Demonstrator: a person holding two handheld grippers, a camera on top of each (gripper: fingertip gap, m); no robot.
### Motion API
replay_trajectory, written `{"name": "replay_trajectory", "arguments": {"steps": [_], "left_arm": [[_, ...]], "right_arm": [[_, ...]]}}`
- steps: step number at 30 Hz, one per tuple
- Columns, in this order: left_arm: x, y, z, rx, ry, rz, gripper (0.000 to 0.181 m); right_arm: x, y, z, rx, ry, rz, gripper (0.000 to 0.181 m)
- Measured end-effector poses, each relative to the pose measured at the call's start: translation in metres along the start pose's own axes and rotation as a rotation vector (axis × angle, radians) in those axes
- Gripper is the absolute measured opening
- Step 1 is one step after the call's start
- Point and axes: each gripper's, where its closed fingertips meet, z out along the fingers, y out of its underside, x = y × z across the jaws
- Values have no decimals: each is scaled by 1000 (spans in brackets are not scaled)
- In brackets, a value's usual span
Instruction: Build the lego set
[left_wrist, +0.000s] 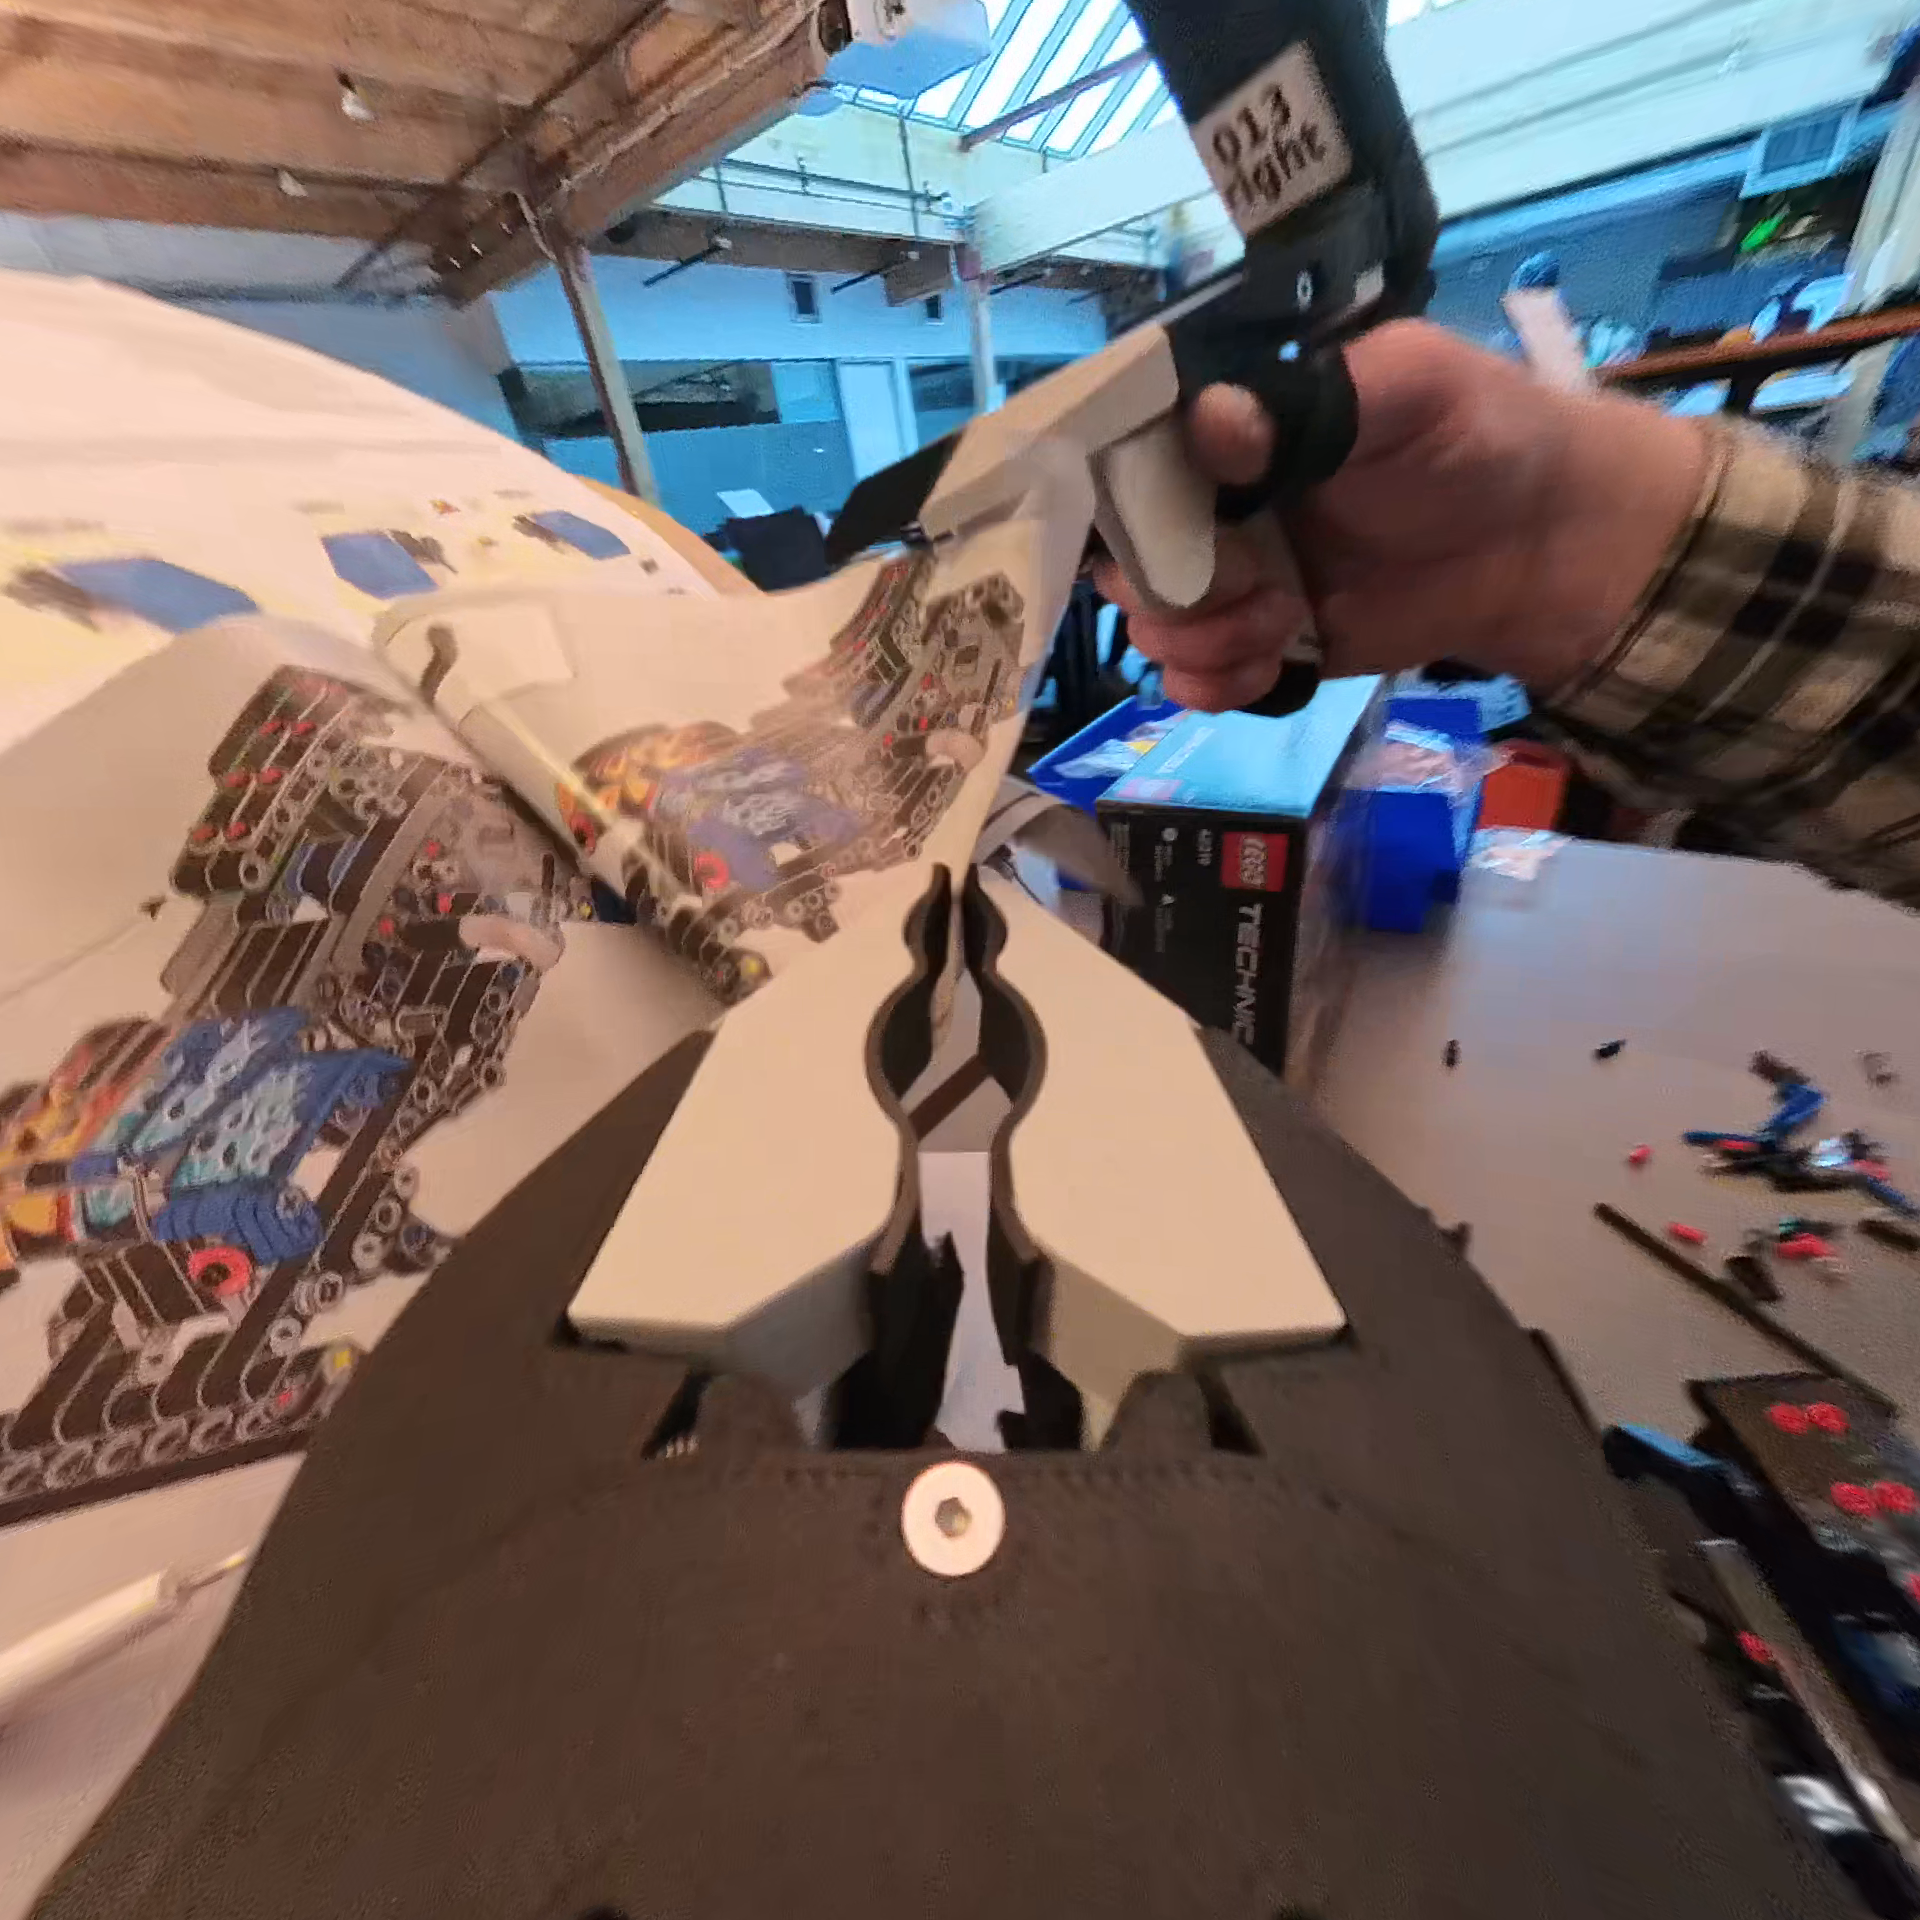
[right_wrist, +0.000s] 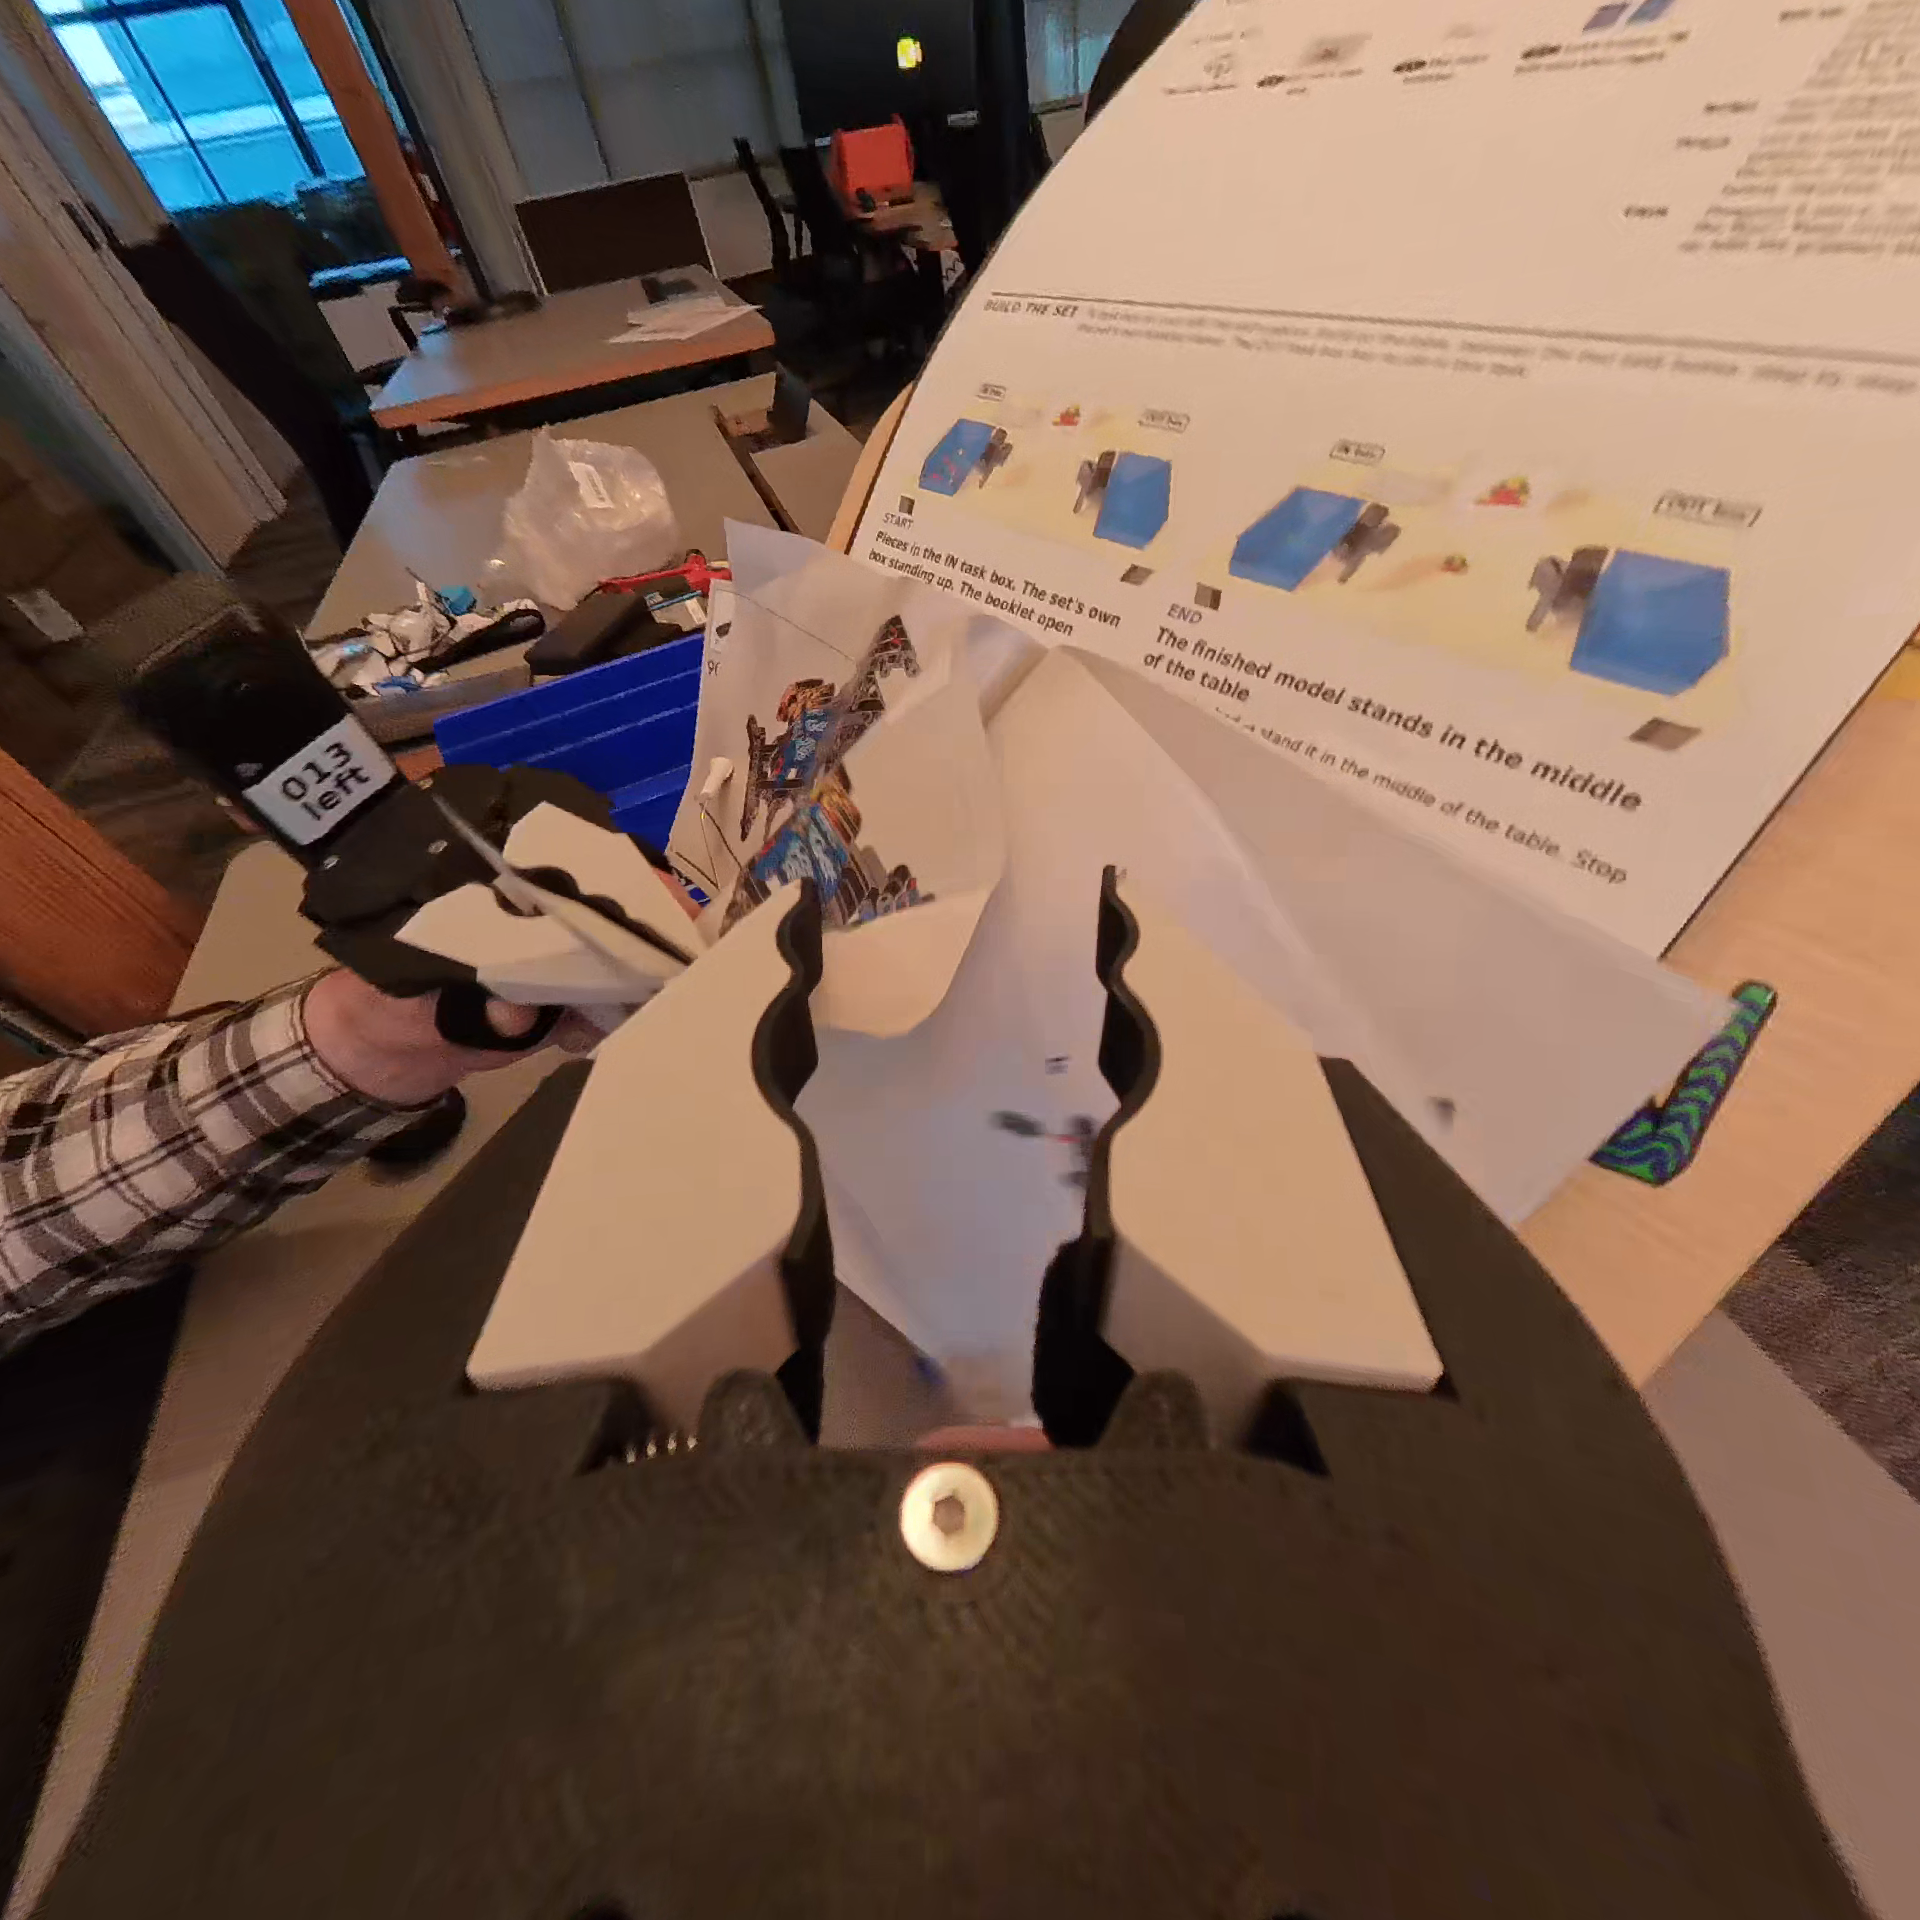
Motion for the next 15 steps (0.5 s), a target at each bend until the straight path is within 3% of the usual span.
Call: {"name": "replay_trajectory", "arguments": {"steps": [4, 8, 15], "left_arm": [[-14, 0, -8, 39, -23, -60, 0], [-31, -6, -19, 119, -104, -134, 0], [-70, 1, -67, 204, -301, -286, 4]], "right_arm": [[5, 2, -9, 23, 33, 2, 50], [5, 8, -11, -42, 130, -130, 50], [-18, 28, 25, -246, 223, -439, 42]]}}
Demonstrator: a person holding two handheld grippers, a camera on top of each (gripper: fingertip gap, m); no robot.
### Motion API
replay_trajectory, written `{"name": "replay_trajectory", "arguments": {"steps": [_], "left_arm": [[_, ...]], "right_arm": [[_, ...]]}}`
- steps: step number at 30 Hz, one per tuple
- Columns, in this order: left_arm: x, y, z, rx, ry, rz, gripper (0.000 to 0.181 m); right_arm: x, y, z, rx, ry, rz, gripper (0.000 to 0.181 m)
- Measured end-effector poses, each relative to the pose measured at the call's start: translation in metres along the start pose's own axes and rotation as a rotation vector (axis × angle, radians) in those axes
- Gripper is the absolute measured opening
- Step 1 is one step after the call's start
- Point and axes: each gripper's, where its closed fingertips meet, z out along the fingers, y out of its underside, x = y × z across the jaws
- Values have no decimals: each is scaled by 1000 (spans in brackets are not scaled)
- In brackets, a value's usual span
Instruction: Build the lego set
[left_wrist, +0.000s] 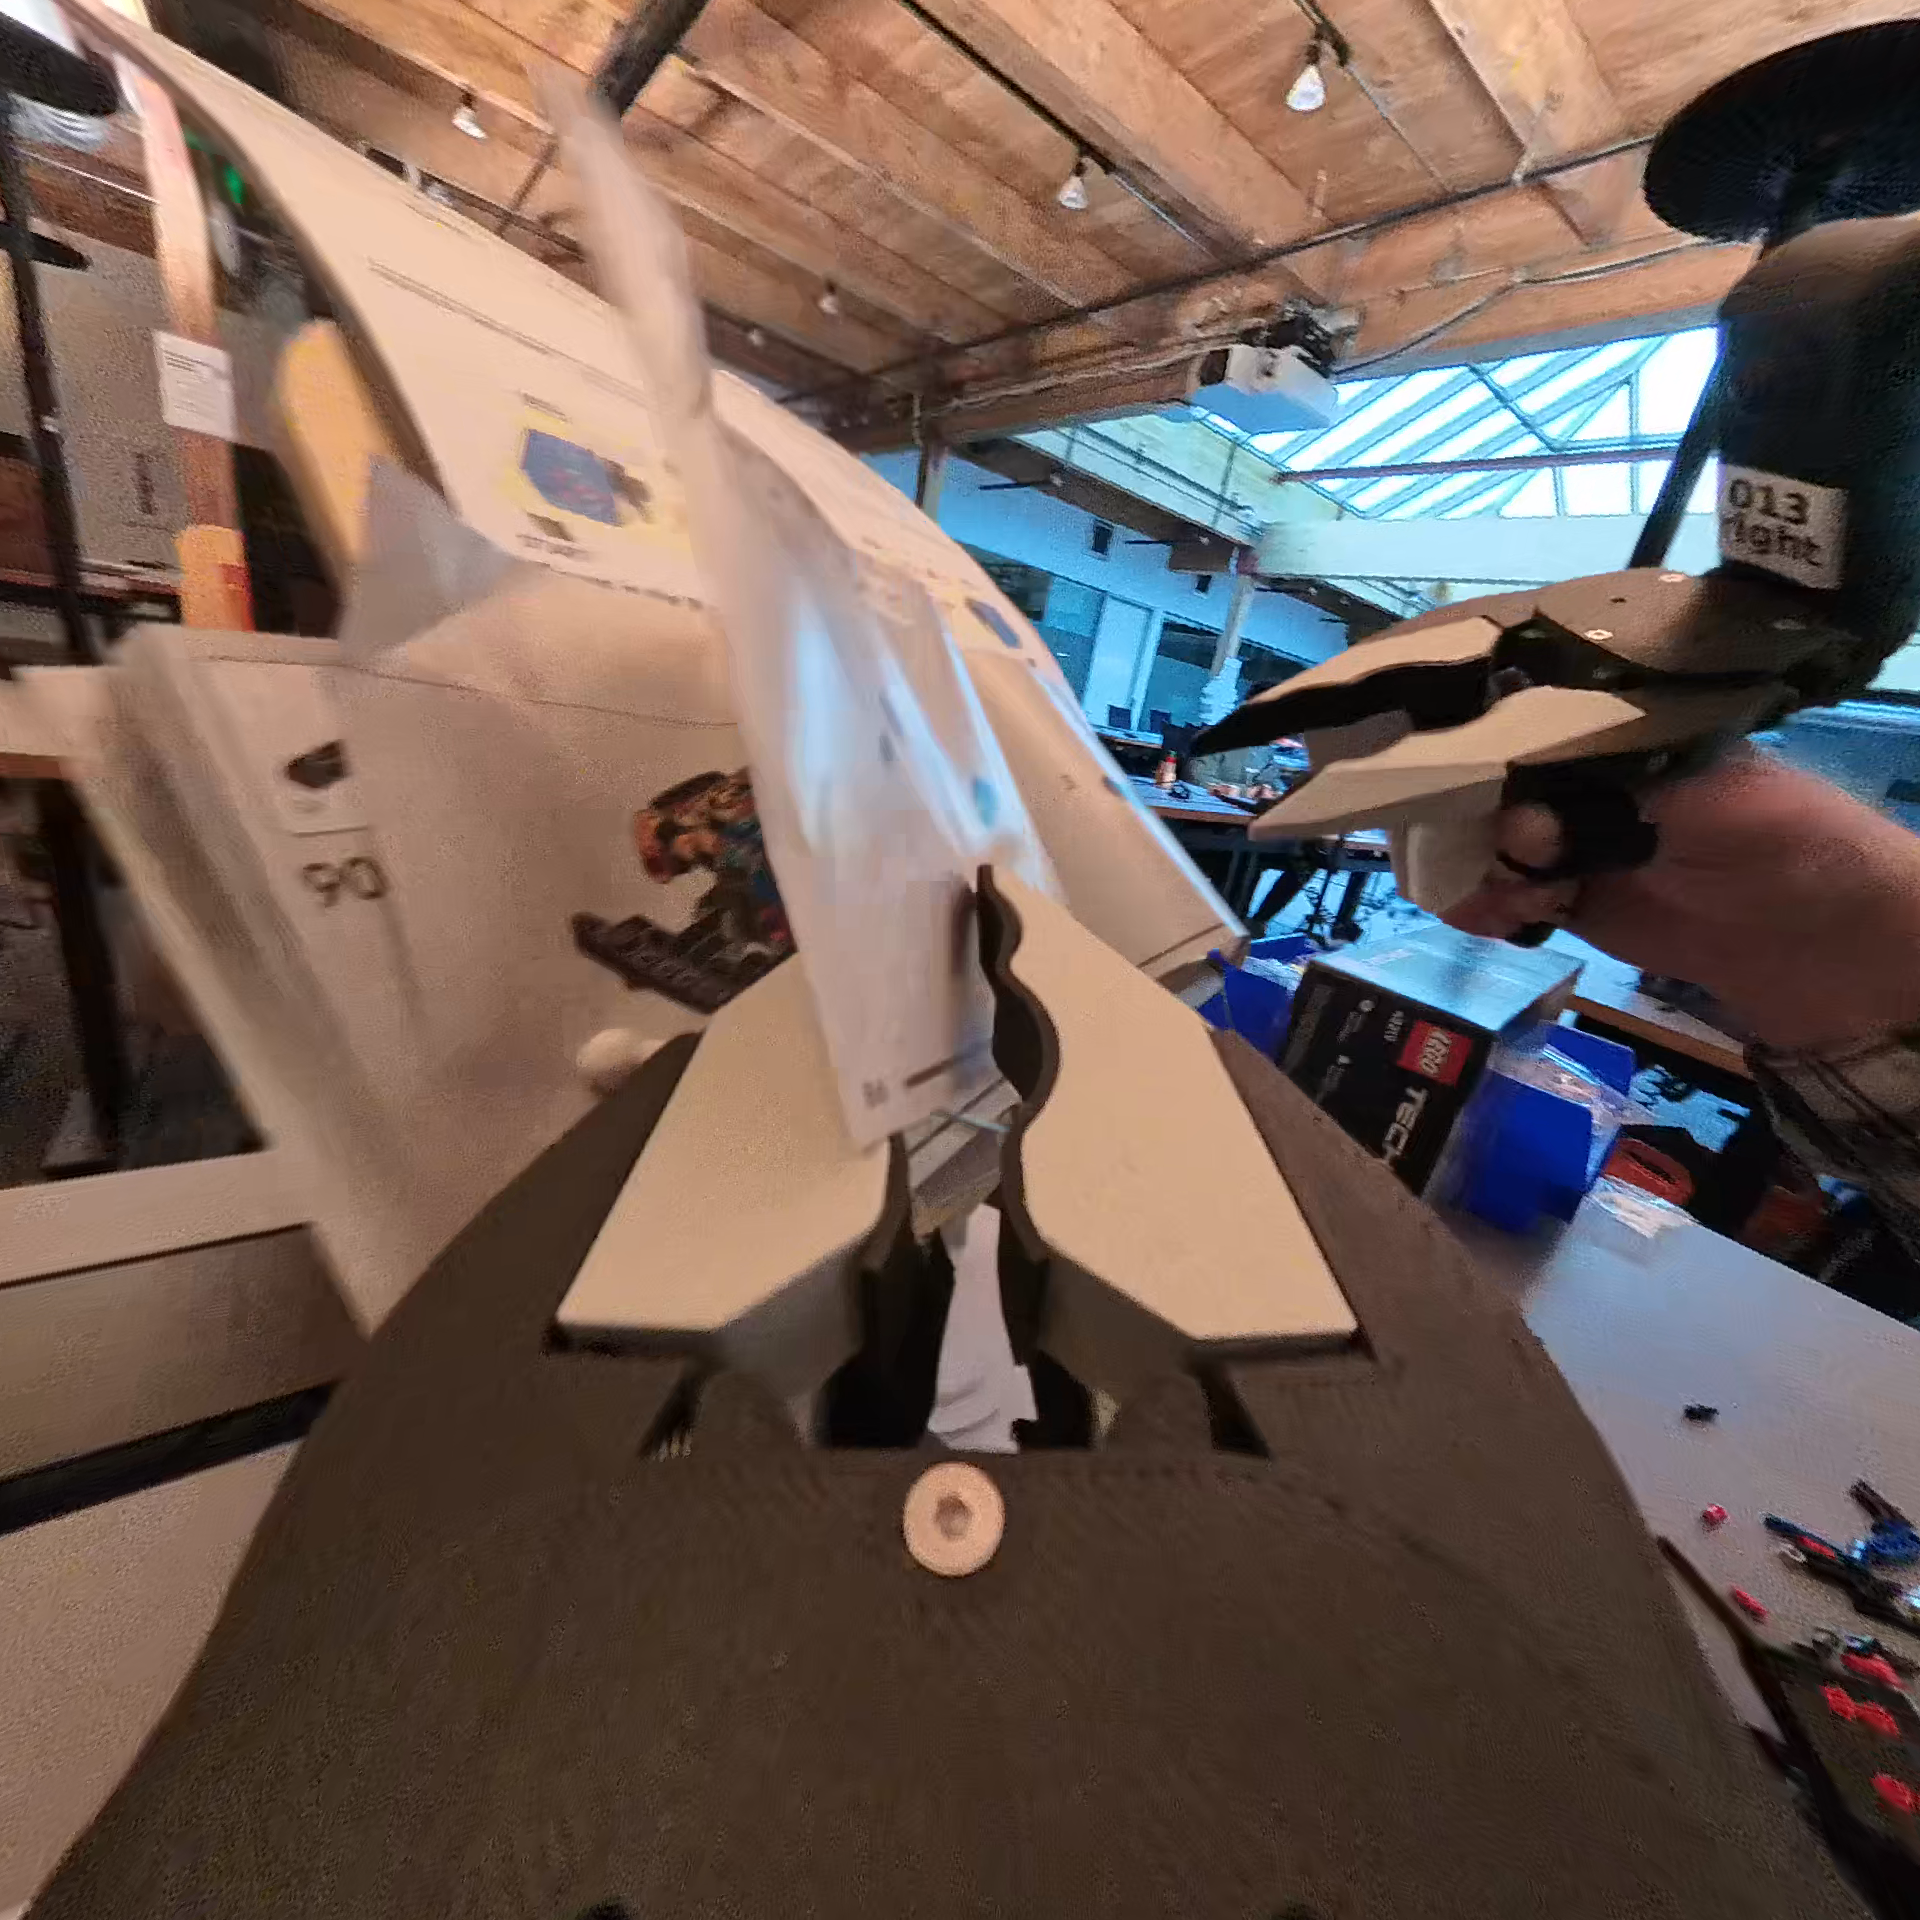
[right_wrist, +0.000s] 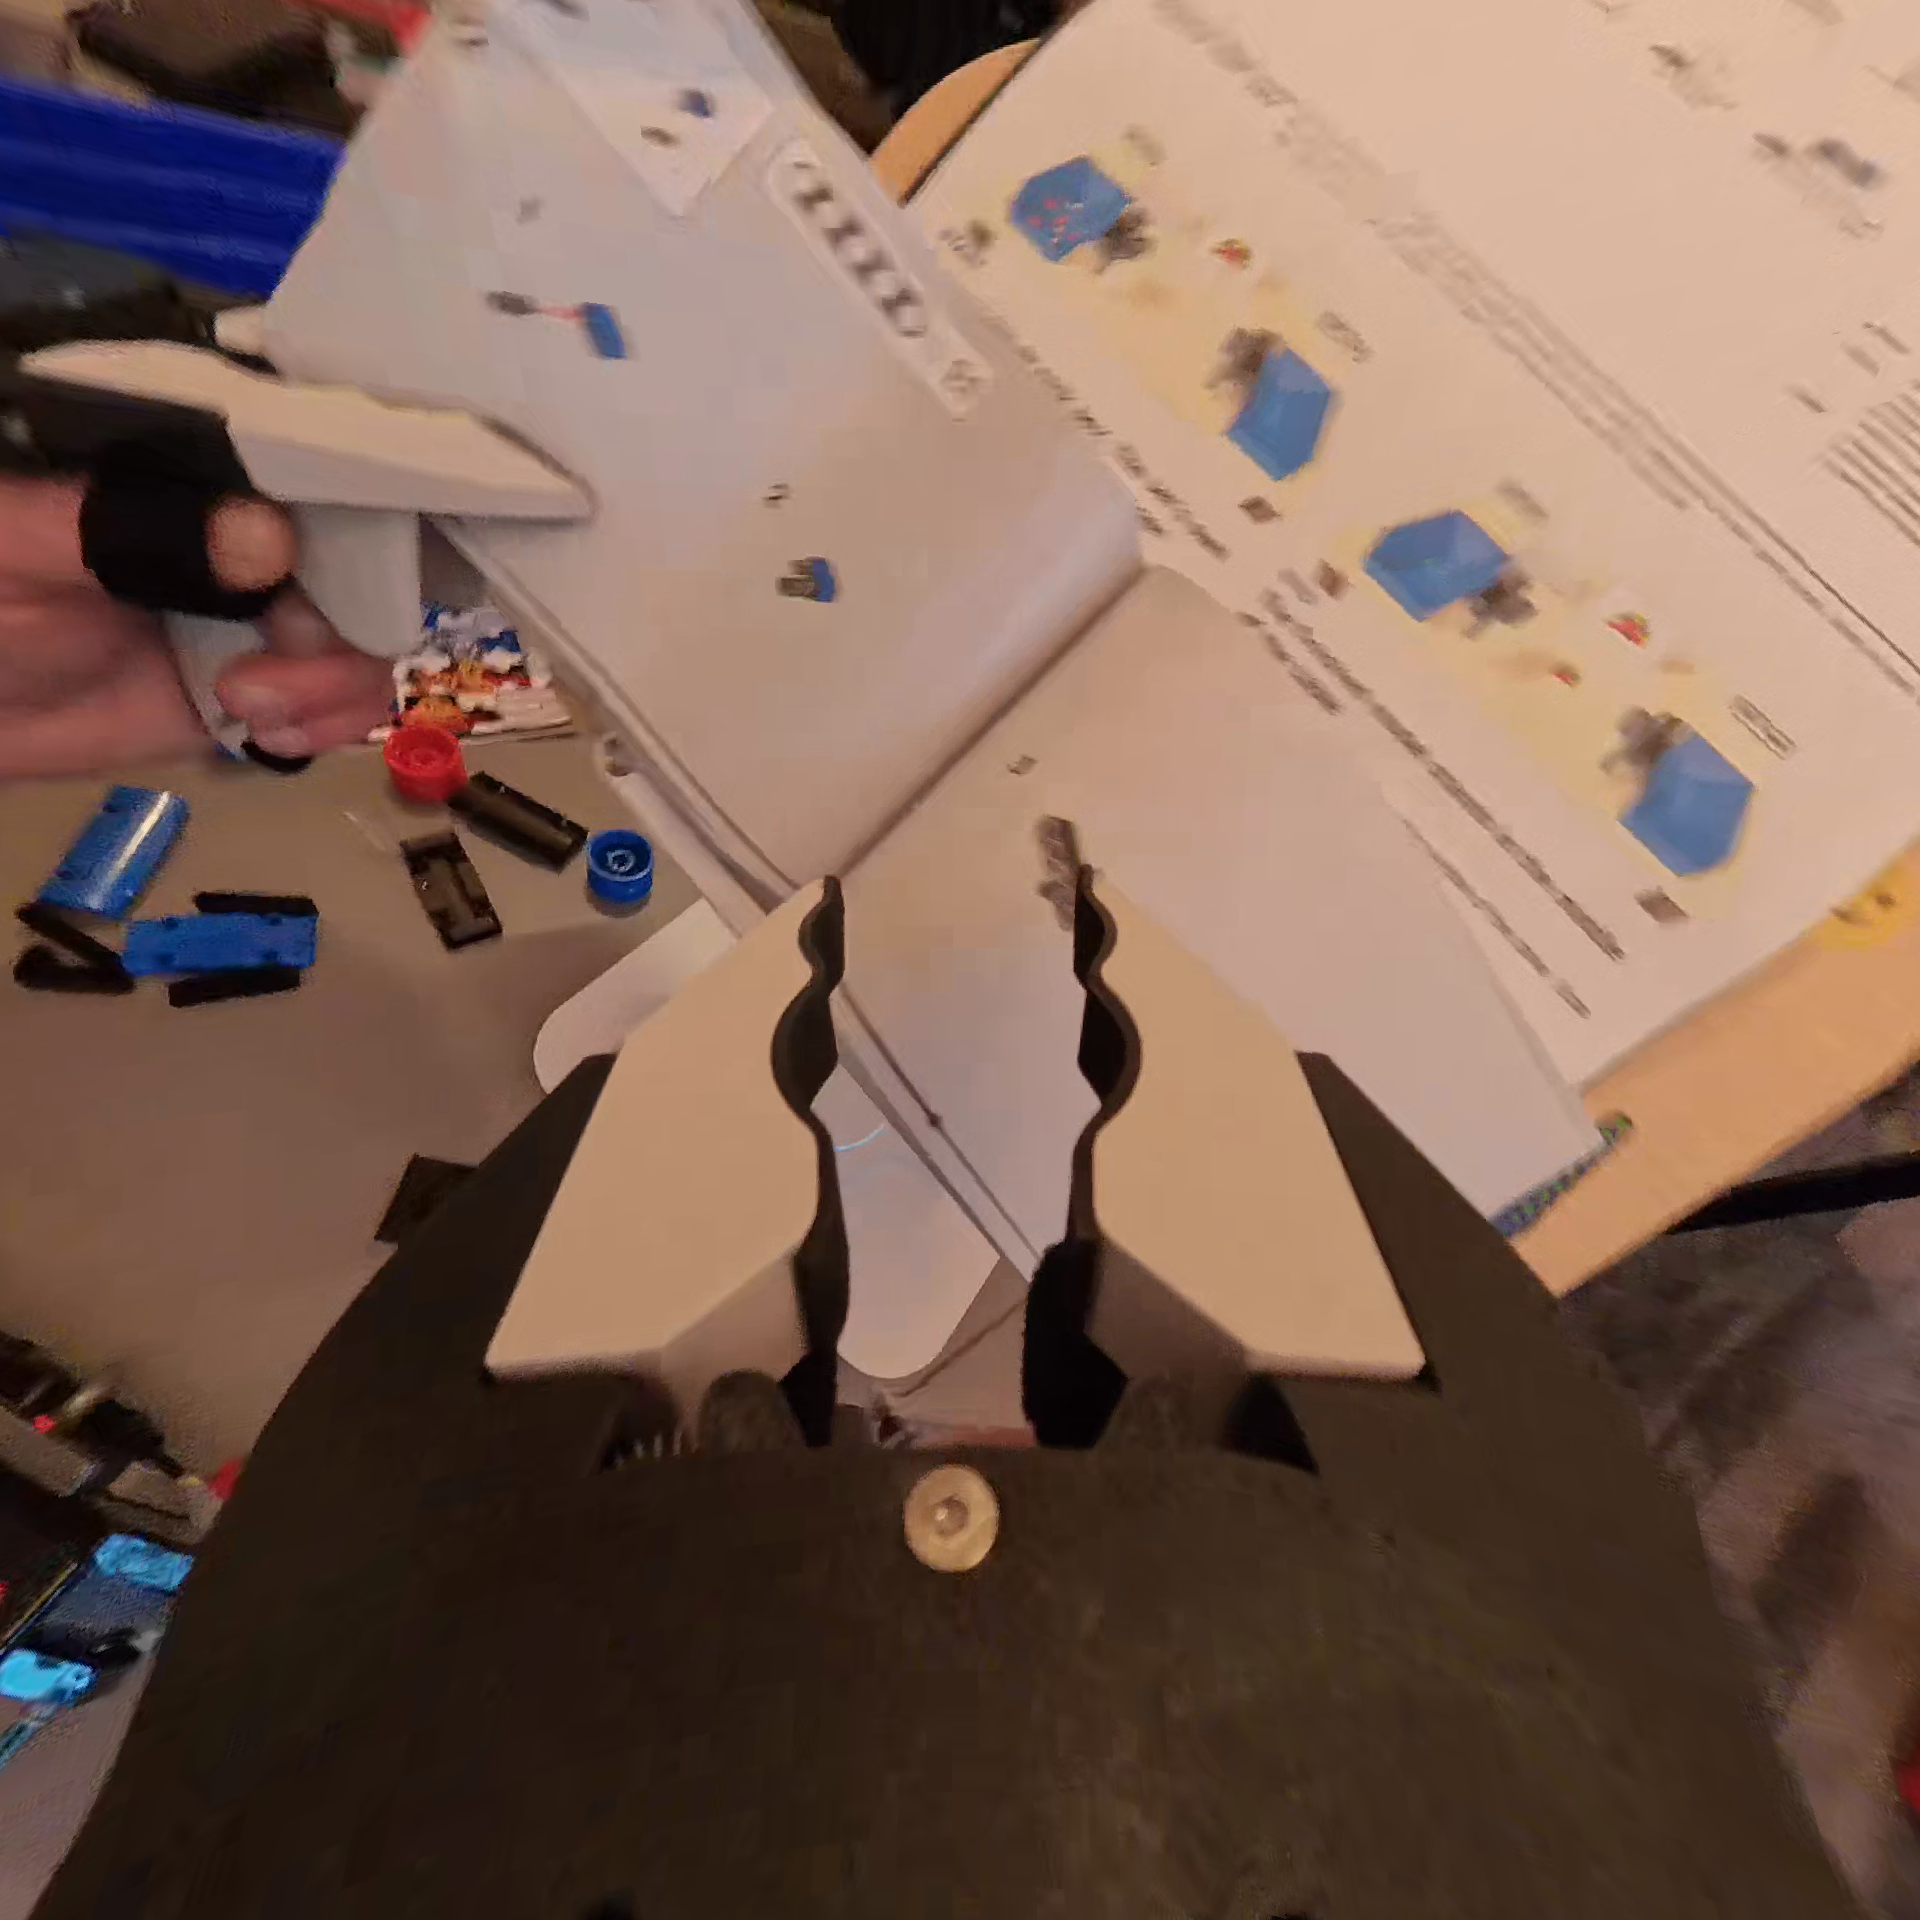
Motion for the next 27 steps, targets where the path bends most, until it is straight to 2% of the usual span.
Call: {"name": "replay_trajectory", "arguments": {"steps": [6, 10, 14, 17, 24, 27], "left_arm": [[-29, -7, -28, -14, -109, -9, 9], [-48, -5, -38, -52, -151, 22, 9], [-62, -3, -37, -89, -150, 17, 7], [-67, -1, -35, -109, -139, 30, 2], [-71, 4, -32, -108, -122, 34, 0], [-71, 6, -32, -96, -103, 4, 0]], "right_arm": [[-80, -13, 42, -36, -166, -221, 27], [-110, -12, 75, -68, -201, -278, 25], [-111, -16, 102, -75, -127, -308, 21], [-113, -17, 111, -80, -104, -354, 4], [-121, -15, 109, -17, -182, -435, 0], [-119, -18, 108, 31, -177, -398, 0]]}}
